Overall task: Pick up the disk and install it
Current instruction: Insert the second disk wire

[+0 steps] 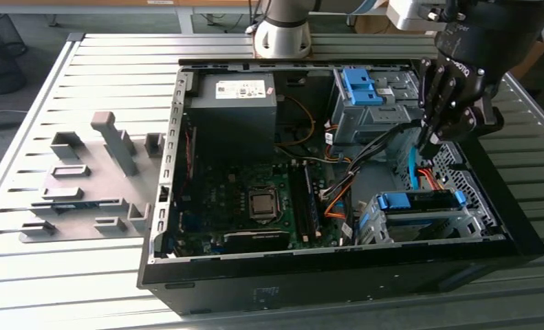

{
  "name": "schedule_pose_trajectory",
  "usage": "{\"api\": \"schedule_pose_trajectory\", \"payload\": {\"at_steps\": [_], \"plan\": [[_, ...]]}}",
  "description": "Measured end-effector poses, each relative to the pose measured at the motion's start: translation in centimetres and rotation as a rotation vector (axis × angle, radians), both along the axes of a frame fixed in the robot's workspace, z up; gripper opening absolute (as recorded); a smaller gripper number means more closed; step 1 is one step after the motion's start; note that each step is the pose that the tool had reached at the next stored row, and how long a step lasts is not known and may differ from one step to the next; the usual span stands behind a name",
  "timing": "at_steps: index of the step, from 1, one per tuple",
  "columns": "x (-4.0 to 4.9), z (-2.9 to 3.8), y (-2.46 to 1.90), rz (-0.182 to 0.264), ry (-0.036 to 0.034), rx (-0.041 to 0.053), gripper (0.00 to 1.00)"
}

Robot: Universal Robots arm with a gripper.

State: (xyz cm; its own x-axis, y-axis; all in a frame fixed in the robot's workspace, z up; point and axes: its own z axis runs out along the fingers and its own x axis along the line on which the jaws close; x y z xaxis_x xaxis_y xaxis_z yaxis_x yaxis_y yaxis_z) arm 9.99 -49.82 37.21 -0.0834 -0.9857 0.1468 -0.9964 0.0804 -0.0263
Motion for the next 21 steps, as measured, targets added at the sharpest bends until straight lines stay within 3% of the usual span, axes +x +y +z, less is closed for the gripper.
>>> {"api": "schedule_pose_trajectory", "payload": {"at_steps": [2, 6, 8, 10, 16, 20, 21], "plan": [[0.00, -0.04, -0.33, 0.000, 0.0001, 0.0203, 0.16], [0.00, -0.12, -0.90, 0.000, -0.0002, 0.0784, 0.16], [-0.02, -0.20, -1.26, 0.000, -0.0007, 0.0993, 0.16], [-0.04, -0.29, -1.73, 0.000, -0.0014, 0.1056, 0.16], [-0.09, -0.54, -3.05, 0.002, -0.0054, 0.1091, 0.16], [-0.15, -0.79, -3.43, 0.007, -0.0077, 0.1322, 0.16], [-0.16, -0.87, -3.66, 0.008, -0.0086, 0.1338, 0.16]]}}
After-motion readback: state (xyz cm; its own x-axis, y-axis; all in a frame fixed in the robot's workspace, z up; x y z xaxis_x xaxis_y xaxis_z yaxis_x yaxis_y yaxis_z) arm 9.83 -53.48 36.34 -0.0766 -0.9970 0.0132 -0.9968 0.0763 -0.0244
